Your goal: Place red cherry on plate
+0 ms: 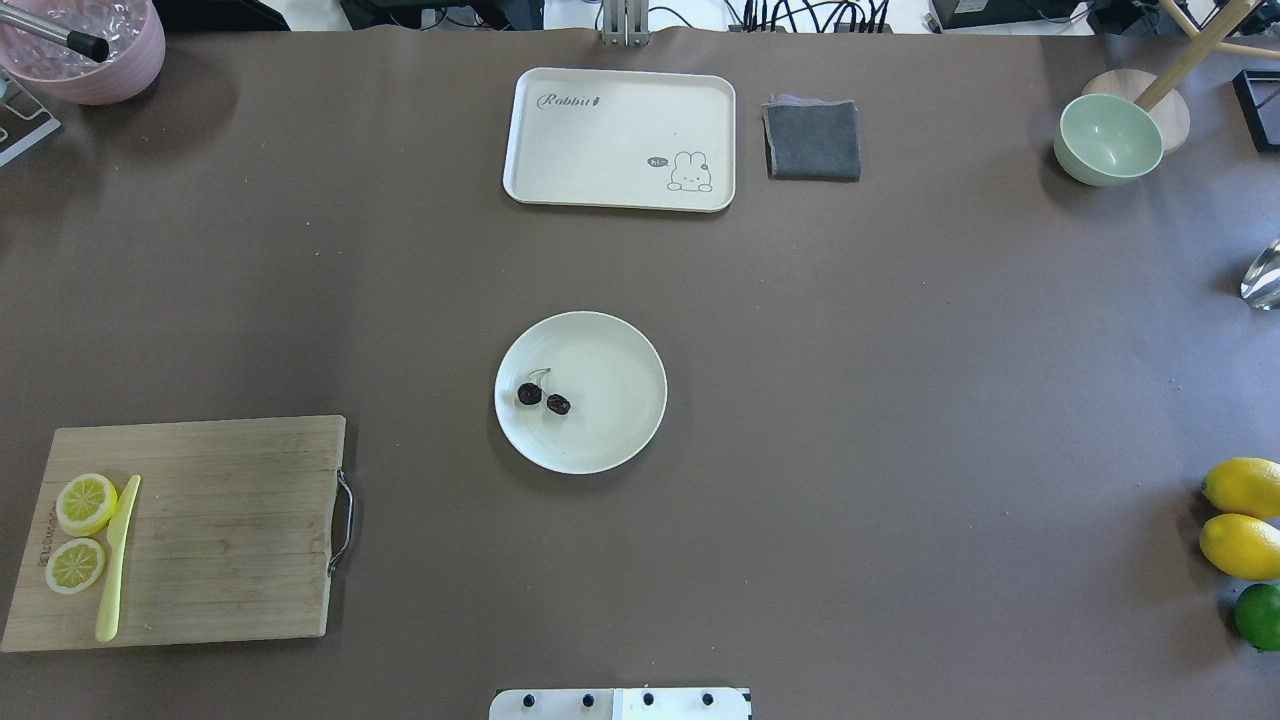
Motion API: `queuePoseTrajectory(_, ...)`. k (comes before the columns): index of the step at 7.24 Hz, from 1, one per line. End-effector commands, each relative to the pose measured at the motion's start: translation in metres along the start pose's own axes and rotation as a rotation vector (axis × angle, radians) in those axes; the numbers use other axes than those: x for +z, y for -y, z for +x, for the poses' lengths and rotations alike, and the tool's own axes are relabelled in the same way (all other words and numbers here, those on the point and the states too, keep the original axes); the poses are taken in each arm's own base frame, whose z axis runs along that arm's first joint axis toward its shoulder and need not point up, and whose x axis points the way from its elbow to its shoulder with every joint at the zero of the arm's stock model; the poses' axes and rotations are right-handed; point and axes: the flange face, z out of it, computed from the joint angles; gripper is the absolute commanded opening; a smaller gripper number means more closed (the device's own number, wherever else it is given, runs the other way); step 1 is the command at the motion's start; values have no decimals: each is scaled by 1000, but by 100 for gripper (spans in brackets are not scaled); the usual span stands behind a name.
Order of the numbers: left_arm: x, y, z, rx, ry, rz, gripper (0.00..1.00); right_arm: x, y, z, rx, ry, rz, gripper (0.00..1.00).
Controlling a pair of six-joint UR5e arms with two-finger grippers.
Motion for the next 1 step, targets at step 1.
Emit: queuePoseTrajectory(1, 0, 0, 0, -2, -2, -1, 98, 0, 0, 0, -1, 0, -1, 100)
